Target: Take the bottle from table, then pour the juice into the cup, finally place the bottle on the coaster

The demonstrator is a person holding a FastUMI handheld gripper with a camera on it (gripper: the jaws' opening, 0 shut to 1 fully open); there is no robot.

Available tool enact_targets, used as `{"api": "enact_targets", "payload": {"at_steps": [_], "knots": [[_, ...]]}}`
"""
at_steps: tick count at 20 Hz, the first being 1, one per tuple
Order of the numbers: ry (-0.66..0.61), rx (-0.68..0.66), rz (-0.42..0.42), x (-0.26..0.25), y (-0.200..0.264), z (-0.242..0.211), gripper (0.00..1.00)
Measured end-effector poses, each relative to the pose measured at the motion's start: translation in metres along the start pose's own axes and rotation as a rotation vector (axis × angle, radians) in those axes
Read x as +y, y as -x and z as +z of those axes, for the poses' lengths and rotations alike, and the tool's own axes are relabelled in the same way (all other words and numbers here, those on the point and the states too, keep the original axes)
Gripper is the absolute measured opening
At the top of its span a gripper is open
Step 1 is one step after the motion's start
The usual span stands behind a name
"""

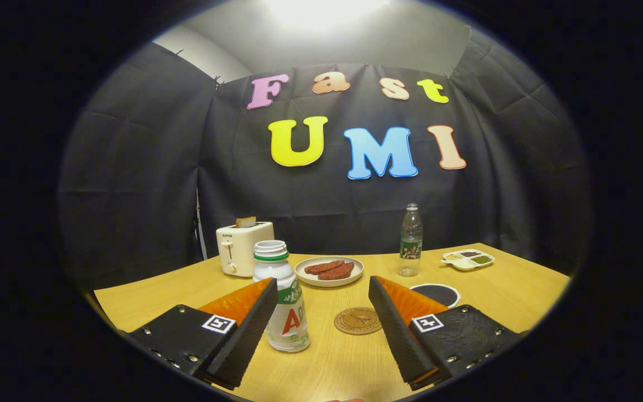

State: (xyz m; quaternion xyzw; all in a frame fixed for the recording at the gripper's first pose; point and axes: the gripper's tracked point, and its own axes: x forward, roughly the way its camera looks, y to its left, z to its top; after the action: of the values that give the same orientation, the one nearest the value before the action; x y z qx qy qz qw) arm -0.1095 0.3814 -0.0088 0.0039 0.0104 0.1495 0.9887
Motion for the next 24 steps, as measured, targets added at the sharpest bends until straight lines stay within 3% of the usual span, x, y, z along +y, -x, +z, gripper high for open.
{"api": "enact_targets", "payload": {"at_steps": [10, 14, 15, 16, 21, 24], "knots": [[-0.002, 0.068, 0.029, 0.036, -0.045, -0.035, 0.98], [-0.039, 0.062, 0.028, 0.040, -0.060, -0.038, 0.93], [-0.039, 0.059, 0.020, 0.041, -0.063, -0.039, 0.82], [-0.037, 0.057, 0.012, 0.039, -0.061, -0.038, 0.78], [-0.039, 0.057, -0.011, 0.035, -0.061, -0.038, 0.71], [-0.117, 0.052, -0.003, 0.029, -0.058, -0.037, 0.71]]}}
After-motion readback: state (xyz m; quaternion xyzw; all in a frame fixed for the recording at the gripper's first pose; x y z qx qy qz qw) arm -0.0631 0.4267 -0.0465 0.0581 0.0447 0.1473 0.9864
